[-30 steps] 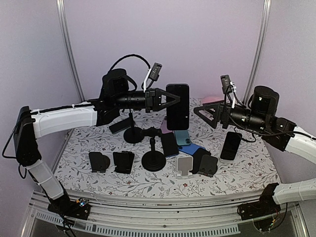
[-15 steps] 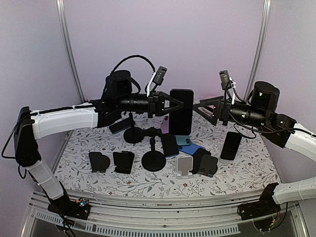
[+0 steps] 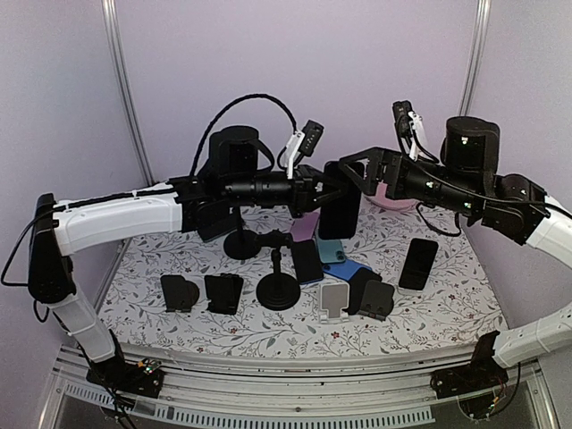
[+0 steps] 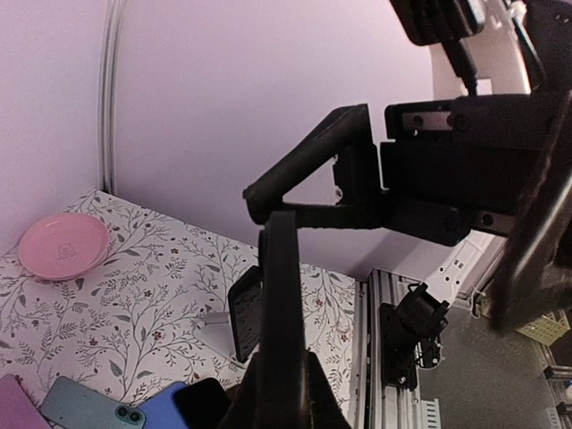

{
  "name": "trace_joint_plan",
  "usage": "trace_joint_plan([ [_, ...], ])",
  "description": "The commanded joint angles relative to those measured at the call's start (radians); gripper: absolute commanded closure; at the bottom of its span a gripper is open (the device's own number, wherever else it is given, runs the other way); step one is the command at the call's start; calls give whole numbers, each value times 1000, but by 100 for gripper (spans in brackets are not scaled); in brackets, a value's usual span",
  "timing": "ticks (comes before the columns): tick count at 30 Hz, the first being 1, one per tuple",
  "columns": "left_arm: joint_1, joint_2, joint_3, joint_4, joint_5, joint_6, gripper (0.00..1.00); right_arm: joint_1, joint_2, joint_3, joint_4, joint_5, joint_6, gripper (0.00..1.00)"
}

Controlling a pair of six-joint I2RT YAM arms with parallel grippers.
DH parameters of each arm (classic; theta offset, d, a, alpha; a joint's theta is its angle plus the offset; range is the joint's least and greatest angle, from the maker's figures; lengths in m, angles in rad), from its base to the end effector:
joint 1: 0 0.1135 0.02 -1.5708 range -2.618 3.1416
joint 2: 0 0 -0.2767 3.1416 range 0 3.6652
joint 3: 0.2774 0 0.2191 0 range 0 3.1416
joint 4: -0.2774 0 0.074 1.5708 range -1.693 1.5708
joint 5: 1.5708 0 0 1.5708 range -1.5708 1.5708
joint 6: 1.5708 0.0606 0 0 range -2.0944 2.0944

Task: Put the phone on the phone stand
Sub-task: Pass from the left arm to the right

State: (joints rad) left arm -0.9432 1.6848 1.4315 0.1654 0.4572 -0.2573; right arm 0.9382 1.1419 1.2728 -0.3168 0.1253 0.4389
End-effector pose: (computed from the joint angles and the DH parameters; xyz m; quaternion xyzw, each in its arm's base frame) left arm 0.2123 -0.3382 0.3824 0.3857 0.6250 -0.5095 0.4484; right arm 0.1467 0.1873 0.4273 -0.1511 0.7542 0.3677 0.5226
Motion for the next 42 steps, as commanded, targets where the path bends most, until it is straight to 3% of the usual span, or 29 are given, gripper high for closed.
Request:
trace_joint_plan([
  [1, -32, 24, 62, -7, -114, 57, 100, 22, 48, 39, -86, 179, 48, 1],
  [14, -70, 64, 122, -78, -210, 111, 100, 43, 113, 68, -118, 247, 71, 0],
  [24, -88, 86, 160, -108, -229, 138, 100, 42, 153, 69, -116, 249, 90, 11],
  [26, -90, 87, 162, -109, -229, 138, 100, 43, 159, 67, -116, 253, 92, 15],
  [35, -96, 107, 188, -116, -257, 127, 100, 42, 168, 72, -109, 250, 104, 55],
  [42, -96, 110, 184, -104, -276, 122, 98, 39, 185, 102, -108, 260, 106, 68],
])
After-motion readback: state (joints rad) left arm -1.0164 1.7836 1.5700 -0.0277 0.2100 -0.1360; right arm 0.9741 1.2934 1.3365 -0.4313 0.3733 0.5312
